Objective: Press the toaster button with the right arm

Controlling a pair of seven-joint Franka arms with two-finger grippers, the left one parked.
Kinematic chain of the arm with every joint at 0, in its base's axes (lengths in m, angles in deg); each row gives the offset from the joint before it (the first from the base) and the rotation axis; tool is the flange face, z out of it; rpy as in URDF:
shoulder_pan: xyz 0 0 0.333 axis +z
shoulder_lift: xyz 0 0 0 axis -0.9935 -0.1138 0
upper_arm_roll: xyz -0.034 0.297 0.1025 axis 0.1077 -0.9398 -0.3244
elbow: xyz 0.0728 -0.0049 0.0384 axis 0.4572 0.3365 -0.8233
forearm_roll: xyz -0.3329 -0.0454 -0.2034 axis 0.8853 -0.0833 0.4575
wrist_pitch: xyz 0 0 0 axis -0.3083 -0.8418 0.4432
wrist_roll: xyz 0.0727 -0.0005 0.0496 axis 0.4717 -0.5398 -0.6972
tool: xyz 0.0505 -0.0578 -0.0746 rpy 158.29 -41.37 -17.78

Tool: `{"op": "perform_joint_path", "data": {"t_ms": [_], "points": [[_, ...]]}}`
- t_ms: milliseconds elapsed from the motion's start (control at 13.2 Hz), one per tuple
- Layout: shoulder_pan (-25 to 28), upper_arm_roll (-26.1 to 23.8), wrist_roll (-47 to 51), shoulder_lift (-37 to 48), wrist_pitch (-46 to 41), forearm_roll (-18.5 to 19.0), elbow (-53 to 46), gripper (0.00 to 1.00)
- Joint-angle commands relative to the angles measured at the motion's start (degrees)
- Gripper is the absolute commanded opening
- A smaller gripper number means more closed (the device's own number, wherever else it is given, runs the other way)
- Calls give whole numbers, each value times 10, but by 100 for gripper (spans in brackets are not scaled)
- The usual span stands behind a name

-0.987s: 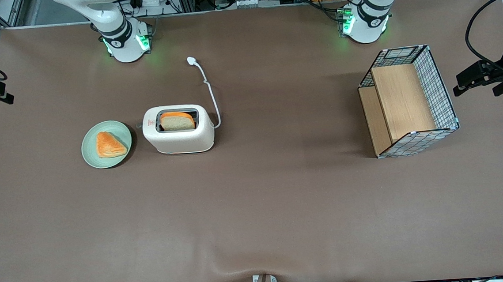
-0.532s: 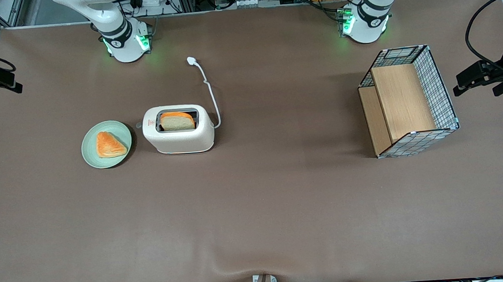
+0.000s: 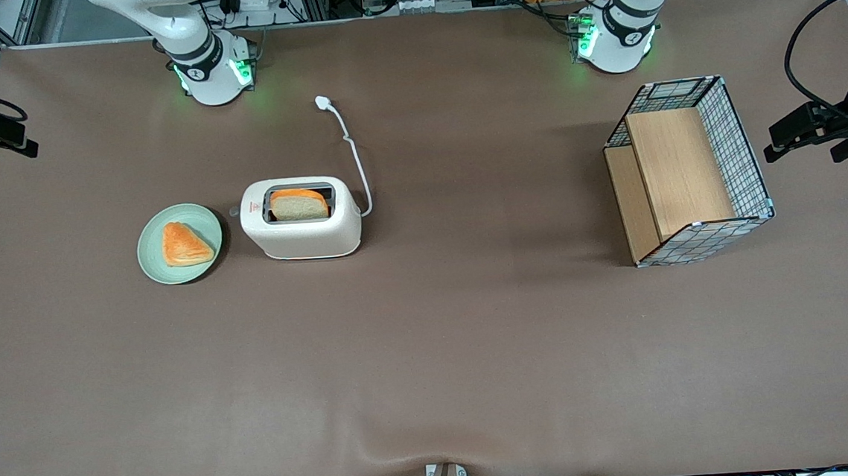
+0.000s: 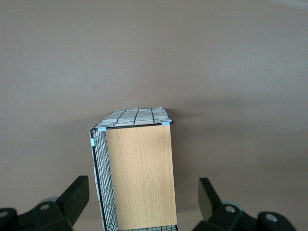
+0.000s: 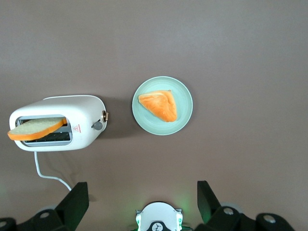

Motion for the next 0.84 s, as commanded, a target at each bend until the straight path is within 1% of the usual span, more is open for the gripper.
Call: {"op": "perform_joint_path", "data": {"t_ms": [0, 759], "points": [[-3, -4, 18, 15, 16, 11, 13, 100], [-3, -4, 15, 15, 15, 11, 13, 100]]}}
